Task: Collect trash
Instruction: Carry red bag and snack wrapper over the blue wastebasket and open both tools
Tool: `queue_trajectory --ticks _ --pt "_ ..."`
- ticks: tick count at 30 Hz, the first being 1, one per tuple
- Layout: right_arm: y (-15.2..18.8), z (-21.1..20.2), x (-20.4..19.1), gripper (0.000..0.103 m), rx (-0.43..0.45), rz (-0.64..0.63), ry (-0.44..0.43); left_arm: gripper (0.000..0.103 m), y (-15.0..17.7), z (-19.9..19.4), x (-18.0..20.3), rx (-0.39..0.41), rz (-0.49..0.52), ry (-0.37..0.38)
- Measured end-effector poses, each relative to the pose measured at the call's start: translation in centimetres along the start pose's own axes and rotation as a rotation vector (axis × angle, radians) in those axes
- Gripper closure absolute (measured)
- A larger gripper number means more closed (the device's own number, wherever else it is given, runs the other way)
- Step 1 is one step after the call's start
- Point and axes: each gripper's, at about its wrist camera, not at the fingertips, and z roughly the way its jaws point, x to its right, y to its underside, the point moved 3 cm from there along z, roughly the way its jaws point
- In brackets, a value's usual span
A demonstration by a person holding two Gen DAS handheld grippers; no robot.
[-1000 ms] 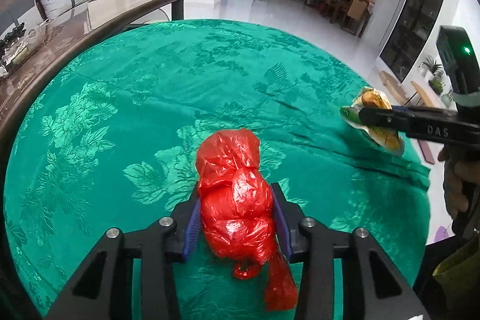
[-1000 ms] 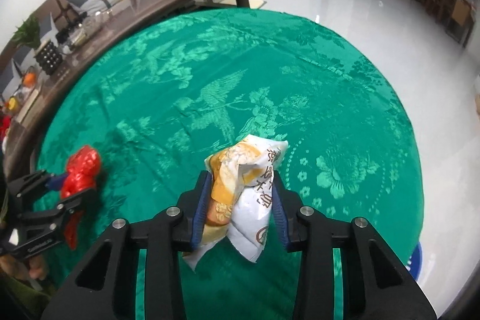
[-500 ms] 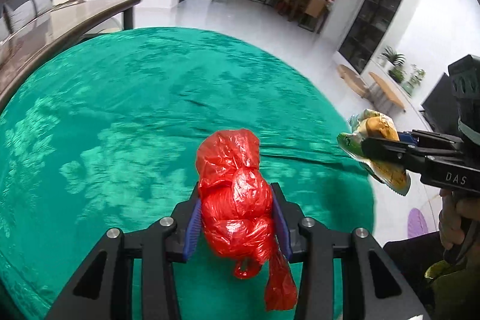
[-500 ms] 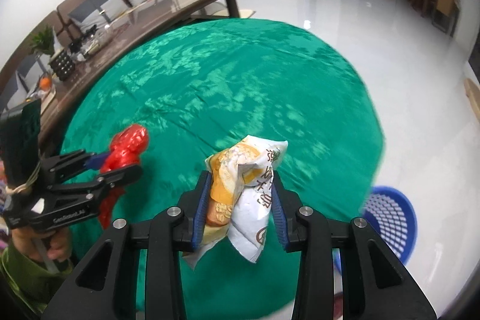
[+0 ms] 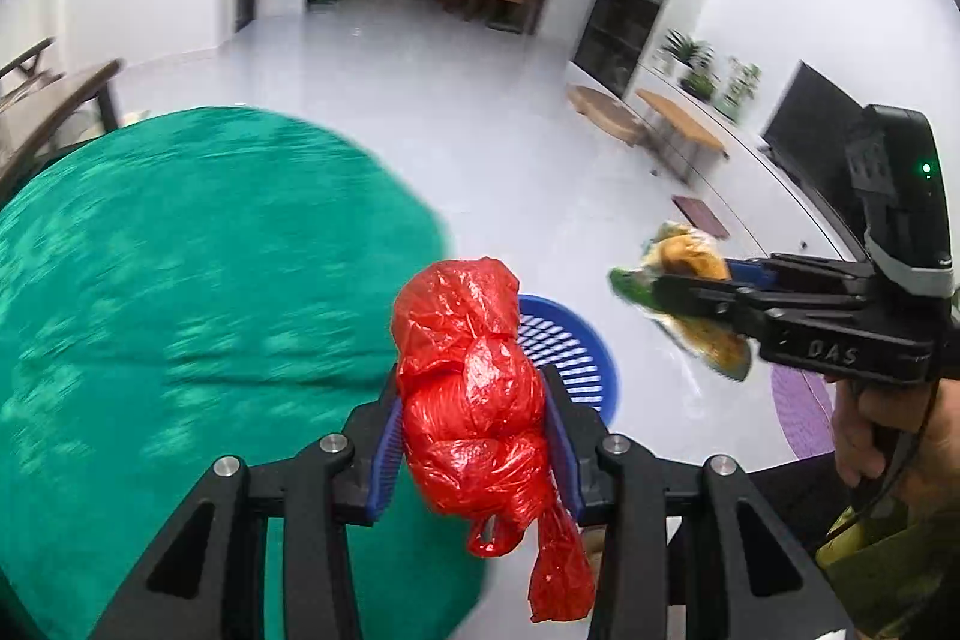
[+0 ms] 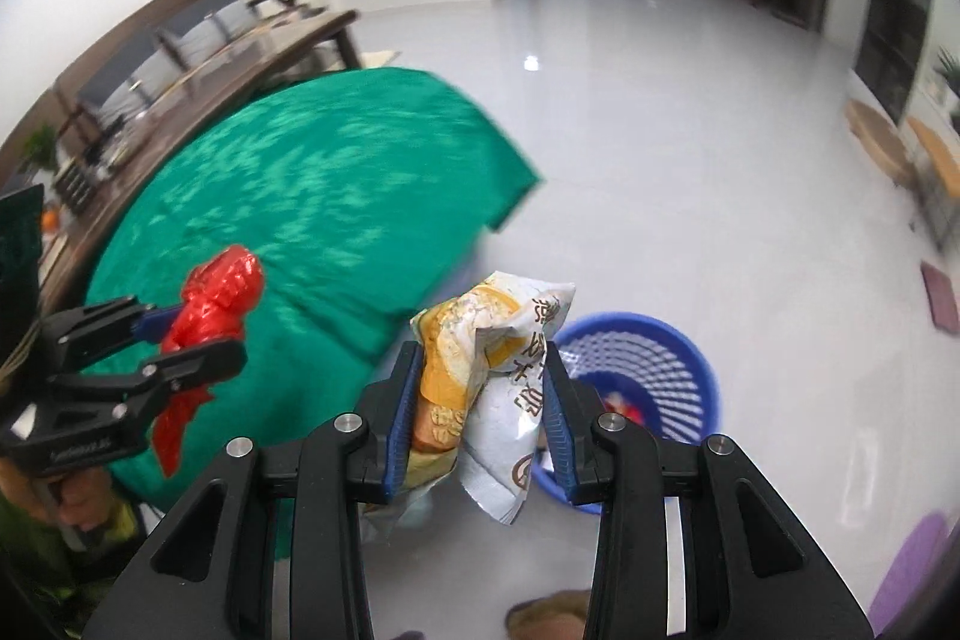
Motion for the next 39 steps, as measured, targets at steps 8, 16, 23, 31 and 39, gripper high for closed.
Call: queue_trajectory --ticks 8,16,23,31,39 --pt "1.7 1.8 8.9 0.065 -0.017 0.141 0.068 0.061 -1.8 9.3 5.8 -0.085 0.064 0.026" --pt "3.4 6.8 15.5 0.065 -0.066 0.292 0.039 0.061 -1.7 17.1 7.1 -0.165 0.053 0.03" --pt "5.1 11.4 19.0 0.065 -0.13 0.42 -0.01 0.061 -0.7 21.7 7.2 -0.213 0.068 0.018" --pt "6.2 14.7 21.7 0.064 -0.181 0.533 -0.047 0.061 0.7 25.3 7.3 -0.253 0.119 -0.002" --pt "7.0 17.2 22.9 0.05 -0.196 0.607 -0.056 0.052 1.7 27.8 7.5 -0.271 0.142 -0.032"
